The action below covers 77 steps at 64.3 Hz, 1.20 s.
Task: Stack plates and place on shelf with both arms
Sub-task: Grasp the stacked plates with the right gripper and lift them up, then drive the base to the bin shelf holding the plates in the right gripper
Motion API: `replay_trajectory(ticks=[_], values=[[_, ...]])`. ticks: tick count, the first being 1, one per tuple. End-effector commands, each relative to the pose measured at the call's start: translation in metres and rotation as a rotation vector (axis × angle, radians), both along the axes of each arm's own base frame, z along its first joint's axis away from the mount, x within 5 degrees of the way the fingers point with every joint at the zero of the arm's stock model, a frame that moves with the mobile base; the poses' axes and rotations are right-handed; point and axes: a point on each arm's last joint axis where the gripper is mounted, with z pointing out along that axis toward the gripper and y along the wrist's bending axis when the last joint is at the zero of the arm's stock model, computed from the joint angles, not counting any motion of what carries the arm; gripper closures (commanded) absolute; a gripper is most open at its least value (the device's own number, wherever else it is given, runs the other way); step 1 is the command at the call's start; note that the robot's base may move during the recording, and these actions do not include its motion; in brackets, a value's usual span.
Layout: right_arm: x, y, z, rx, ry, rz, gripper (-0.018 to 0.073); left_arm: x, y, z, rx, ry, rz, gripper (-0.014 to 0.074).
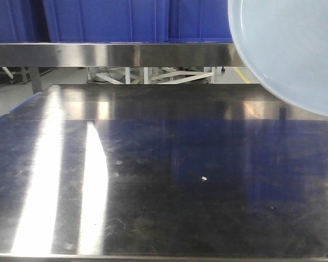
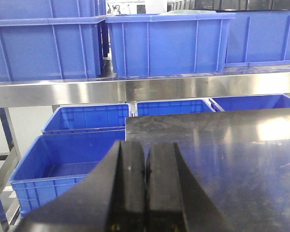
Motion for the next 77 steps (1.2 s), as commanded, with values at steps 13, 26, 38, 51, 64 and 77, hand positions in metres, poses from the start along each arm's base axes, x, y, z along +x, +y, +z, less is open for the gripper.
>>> replay_trajectory(ticks=[13, 26, 38, 51, 64, 77], values=[[0.0, -0.0023, 0.0181, 0.014, -0.114, -0.024, 0.0529, -0.0004, 0.001, 0.0174, -0.027, -0.109, 0.01, 0.0514], [0.0, -0.0023, 0.0181, 0.014, -0.114, -0.024, 0.0529, -0.0004, 0.001, 0.0174, -0.027, -0.109, 0.01, 0.0514], [0.0, -0.0023, 0.0181, 0.014, -0.114, -0.024, 0.0529, -0.0004, 0.001, 0.0174, -0.027, -0.109, 0.01, 0.0514], [0.0, -0.0023, 0.0181, 0.014, -0.114, -0.024, 0.0529, -0.0004, 0.001, 0.0174, -0.027, -0.109, 0.01, 0.0514], [0.0, -0.0023, 0.0181, 0.014, -0.114, -0.024, 0.0529, -0.0004, 0.001, 0.0174, -0.027, -0.109, 0.01, 0.0514], [0.0, -0.0023, 0.0181, 0.014, -0.114, -0.024, 0.0529, -0.0004, 0.001, 0.0174, -0.027, -0.109, 0.01, 0.0514]])
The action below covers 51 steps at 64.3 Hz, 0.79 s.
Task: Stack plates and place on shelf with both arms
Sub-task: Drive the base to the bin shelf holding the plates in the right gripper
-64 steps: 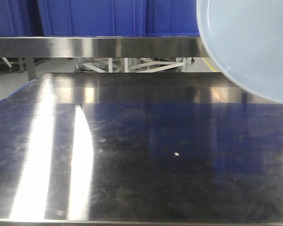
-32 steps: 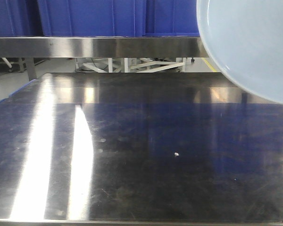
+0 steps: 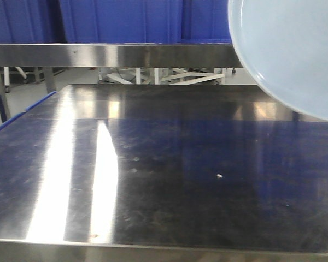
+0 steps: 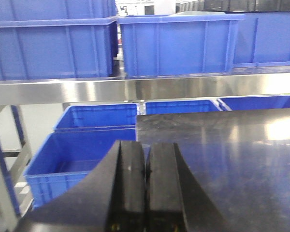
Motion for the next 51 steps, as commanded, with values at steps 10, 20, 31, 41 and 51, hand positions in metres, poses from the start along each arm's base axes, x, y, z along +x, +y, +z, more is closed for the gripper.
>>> replay_trajectory(ticks=[10, 20, 31, 41, 51], values=[[0.0001, -0.0024, 0.0192, 0.016, -0.125, -0.026, 0.0529, -0.0004, 0.001, 0.0174, -0.027, -0.109, 0.01, 0.0514], [0.0001, -0.0024, 0.0192, 0.016, -0.125, -0.026, 0.0529, -0.0004, 0.001, 0.0174, -0.027, -0.109, 0.01, 0.0514], [0.0001, -0.0024, 0.0192, 0.016, -0.125, -0.026, 0.0529, -0.0004, 0.001, 0.0174, -0.027, -0.109, 0.01, 0.0514], [0.0001, -0.0024, 0.0192, 0.016, -0.125, -0.026, 0.0529, -0.0004, 0.001, 0.0174, -0.027, -0.109, 0.01, 0.0514], [0.0001, -0.0024, 0.0192, 0.016, -0.125, -0.026, 0.0529, -0.0004, 0.001, 0.0174, -0.027, -0.109, 0.01, 0.0514]])
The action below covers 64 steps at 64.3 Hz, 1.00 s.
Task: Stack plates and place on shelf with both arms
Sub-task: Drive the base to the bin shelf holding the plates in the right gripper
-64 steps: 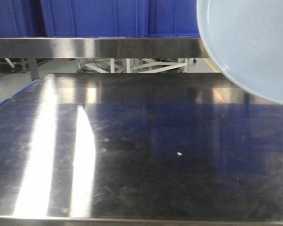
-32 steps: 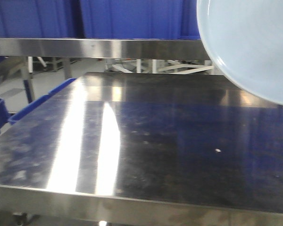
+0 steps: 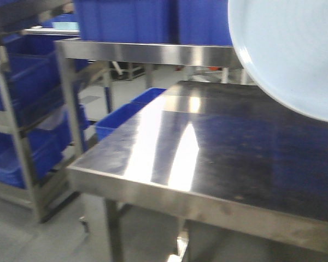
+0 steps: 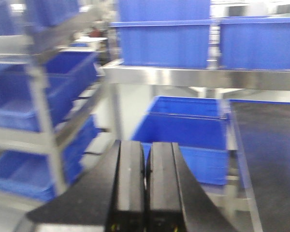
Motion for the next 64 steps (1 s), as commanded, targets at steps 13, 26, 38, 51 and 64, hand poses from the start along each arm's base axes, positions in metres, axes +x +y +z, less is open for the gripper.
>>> replay_trajectory(ticks=[13, 26, 38, 51, 64], values=[[0.0001, -0.0025, 0.0192, 0.016, -0.126, -0.026, 0.0529, -0.0004, 0.001, 0.0174, -0.027, -0.109, 0.01, 0.0514], [0.0001, -0.0025, 0.0192, 0.016, -0.126, -0.026, 0.0529, -0.0004, 0.001, 0.0174, -0.027, -0.109, 0.01, 0.0514], [0.0001, -0.0025, 0.0192, 0.016, -0.126, -0.026, 0.0529, -0.0004, 0.001, 0.0174, -0.027, -0.109, 0.01, 0.0514], [0.0001, -0.0025, 0.0192, 0.016, -0.126, -0.026, 0.0529, -0.0004, 0.001, 0.0174, -0.027, -0.109, 0.01, 0.0514], [0.0001, -0.0025, 0.0192, 0.016, -0.126, -0.026, 0.0529, -0.0004, 0.001, 0.0174, -0.027, -0.109, 0.01, 0.0514]])
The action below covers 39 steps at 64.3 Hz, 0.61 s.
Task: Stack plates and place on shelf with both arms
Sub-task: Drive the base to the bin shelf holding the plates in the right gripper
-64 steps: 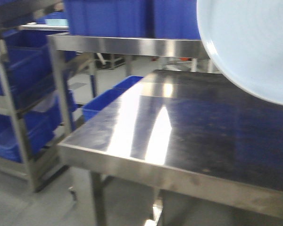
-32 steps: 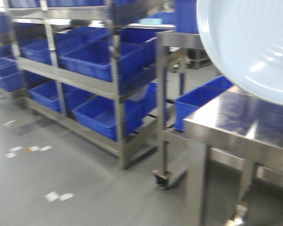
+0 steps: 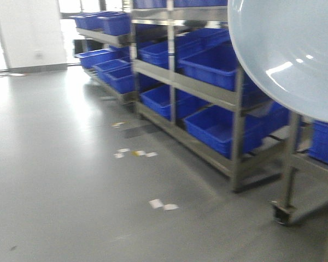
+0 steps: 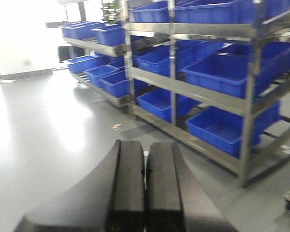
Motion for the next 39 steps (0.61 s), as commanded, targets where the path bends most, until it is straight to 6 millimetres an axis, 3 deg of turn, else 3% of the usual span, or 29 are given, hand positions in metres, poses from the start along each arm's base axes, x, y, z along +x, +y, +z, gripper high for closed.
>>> replay_trajectory(ticks=[1, 39], values=[[0.0001, -0.0025, 0.0193, 0.018, -0.127, -0.026, 0.0529, -0.0004, 0.001, 0.0174, -0.027, -0.109, 0.01, 0.0514], [0.0013, -0.0023, 0.0187, 0.017, -0.121, -0.026, 0.0529, -0.0004, 0.001, 0.0174, -0.027, -0.109, 0.01, 0.0514]])
